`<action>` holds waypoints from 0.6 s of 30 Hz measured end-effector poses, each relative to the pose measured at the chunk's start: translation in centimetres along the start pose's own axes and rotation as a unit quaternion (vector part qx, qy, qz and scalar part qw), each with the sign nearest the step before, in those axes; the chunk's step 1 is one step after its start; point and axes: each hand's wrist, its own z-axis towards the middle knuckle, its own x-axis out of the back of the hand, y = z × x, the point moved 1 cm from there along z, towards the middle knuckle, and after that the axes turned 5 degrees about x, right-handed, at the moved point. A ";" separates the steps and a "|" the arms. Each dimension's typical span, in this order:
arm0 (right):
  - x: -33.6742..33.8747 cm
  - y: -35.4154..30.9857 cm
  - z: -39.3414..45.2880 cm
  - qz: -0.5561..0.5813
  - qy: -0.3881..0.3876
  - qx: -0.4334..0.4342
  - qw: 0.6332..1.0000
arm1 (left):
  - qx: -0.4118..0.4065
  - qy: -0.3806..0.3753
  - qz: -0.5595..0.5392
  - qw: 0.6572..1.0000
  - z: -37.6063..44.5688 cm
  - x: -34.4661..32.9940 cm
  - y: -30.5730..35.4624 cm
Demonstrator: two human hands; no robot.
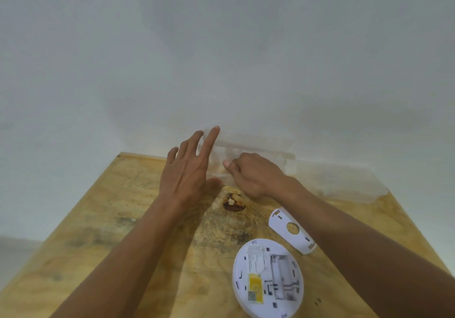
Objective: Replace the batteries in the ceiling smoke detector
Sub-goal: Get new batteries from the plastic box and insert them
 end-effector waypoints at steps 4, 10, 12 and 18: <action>-0.9 -0.3 -0.2 -0.037 0.018 0.022 0.999 | 0.004 -0.001 0.005 1.000 0.2 -0.2 0.0; -1.3 0.1 0.0 -0.040 0.040 0.023 0.998 | 0.008 0.003 0.015 1.000 0.2 -0.5 -0.1; -1.4 0.1 -0.1 -0.029 0.099 0.028 0.994 | 0.008 0.004 0.020 1.000 0.2 -0.5 -0.1; 0.2 0.0 -1.1 0.009 0.316 0.070 0.946 | 0.014 0.006 0.029 0.999 0.1 -0.3 0.1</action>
